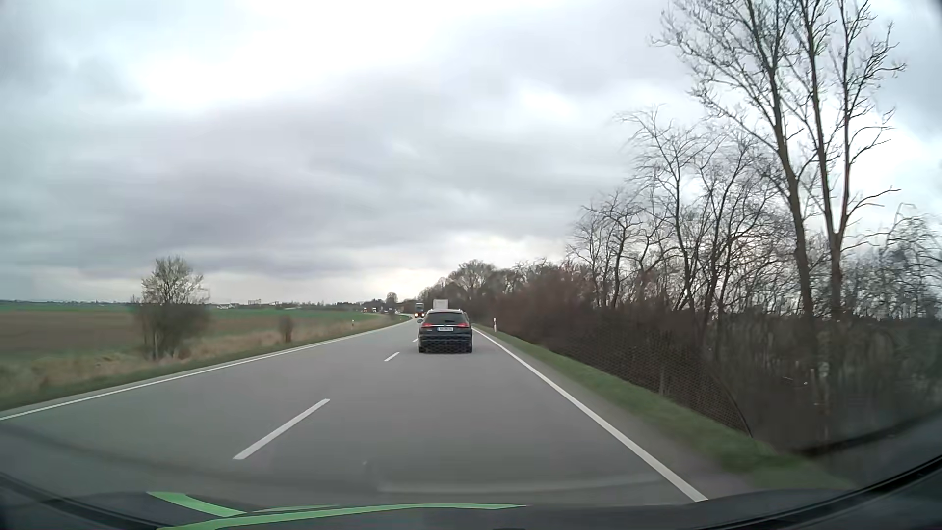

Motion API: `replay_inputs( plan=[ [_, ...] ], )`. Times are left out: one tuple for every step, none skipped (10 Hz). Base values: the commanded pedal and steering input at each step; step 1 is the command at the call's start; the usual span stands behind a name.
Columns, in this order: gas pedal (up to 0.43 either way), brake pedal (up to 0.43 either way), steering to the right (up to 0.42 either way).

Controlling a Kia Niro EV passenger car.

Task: Follow the waypoints while adhering to traffic rules and regulations

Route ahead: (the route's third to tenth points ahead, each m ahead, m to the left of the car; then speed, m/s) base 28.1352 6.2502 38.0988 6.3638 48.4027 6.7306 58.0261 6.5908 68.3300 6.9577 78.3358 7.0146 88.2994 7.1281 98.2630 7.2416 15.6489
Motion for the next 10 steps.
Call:
replay_inputs(
  plan=[
    [0.067, 0.000, -0.002],
    [0.098, 0.000, -0.002],
    [0.110, 0.000, -0.002],
    [0.118, 0.000, -0.002],
    [0.118, 0.000, -0.002],
    [0.118, 0.000, -0.002],
    [0.130, 0.000, -0.002],
    [0.138, 0.000, -0.002],
    [0.138, 0.000, -0.002],
    [0.138, 0.000, -0.002]
  ],
)
